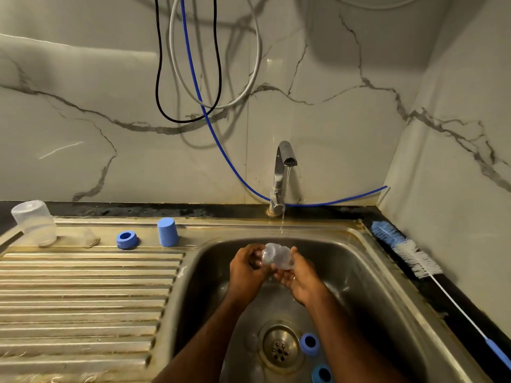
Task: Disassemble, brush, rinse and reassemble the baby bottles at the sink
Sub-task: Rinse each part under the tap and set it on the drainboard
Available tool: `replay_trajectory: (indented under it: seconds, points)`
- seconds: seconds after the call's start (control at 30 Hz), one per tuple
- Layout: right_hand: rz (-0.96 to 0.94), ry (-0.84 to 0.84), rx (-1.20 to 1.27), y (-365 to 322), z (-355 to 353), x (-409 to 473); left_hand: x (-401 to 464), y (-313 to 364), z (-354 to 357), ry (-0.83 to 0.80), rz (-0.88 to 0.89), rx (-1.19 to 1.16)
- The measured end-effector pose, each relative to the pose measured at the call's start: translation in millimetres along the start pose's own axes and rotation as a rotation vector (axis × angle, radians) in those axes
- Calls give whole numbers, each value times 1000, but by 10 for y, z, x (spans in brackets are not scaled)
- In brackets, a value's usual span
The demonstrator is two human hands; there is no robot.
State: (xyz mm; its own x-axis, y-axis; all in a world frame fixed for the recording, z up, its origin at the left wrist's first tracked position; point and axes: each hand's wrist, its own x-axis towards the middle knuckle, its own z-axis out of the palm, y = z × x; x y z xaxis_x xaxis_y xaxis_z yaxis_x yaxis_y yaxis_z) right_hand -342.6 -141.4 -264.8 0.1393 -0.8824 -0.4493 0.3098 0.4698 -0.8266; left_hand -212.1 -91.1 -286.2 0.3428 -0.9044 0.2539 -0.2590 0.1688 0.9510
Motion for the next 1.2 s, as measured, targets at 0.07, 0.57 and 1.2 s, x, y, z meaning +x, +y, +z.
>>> replay_trajectory:
  seconds: [0.07,0.57,1.2]
  points:
    - [-60,-18,19,-15,13,8,-27,4,16,-21,-93,-68]
    - [-140,-63,55,13,56,33,-55,118,-19,-133,33,-1]
    - [-48,-33,-34,-29,40,-23,-41,125,41,-36,-4,8]
